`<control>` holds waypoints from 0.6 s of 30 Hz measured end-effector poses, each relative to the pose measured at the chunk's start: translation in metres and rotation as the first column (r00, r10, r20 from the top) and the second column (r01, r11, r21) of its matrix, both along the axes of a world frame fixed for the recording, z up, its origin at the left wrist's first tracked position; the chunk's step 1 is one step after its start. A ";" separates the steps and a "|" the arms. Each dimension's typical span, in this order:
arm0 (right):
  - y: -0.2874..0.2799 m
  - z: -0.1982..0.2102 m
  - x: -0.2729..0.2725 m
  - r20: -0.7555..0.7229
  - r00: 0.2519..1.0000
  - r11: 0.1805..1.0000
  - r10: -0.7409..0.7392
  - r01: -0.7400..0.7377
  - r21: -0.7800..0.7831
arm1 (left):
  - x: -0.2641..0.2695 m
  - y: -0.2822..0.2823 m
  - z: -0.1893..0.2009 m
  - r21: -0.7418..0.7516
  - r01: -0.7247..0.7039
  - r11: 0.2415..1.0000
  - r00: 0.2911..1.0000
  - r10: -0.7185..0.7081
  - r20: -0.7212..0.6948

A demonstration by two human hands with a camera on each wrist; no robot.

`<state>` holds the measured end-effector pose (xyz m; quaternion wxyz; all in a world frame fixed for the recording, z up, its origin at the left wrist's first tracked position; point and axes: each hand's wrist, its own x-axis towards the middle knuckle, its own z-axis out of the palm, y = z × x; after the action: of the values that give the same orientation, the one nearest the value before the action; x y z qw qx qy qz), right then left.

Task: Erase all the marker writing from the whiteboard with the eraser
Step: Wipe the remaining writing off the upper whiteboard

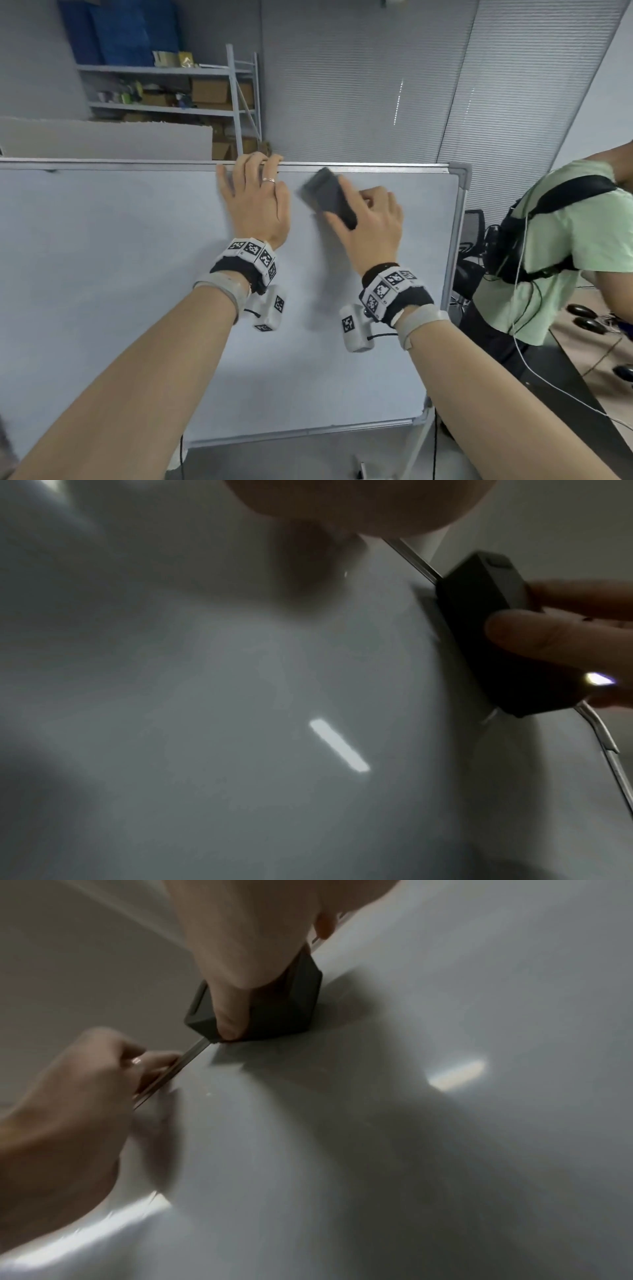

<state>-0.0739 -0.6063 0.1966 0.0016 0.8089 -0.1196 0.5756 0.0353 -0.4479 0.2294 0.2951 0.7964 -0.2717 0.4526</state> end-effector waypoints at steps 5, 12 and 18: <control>-0.005 -0.001 -0.008 -0.045 0.999 0.996 -0.001 -0.003 -0.090 | -0.004 -0.001 -0.002 0.013 -0.004 1.000 1.000 0.004 0.012; -0.035 0.013 -0.018 0.071 0.993 0.961 -0.095 0.073 0.268 | -0.008 -0.001 0.001 0.015 0.009 1.000 1.000 -0.008 -0.015; 0.019 0.008 0.009 -0.015 1.000 0.998 0.012 -0.013 -0.061 | -0.008 0.009 0.004 0.018 0.005 1.000 1.000 -0.005 -0.013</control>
<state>-0.0653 -0.5873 0.2051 0.0237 0.8135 -0.0966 0.5730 0.0272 -0.4385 0.2336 0.2907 0.8012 -0.2760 0.4443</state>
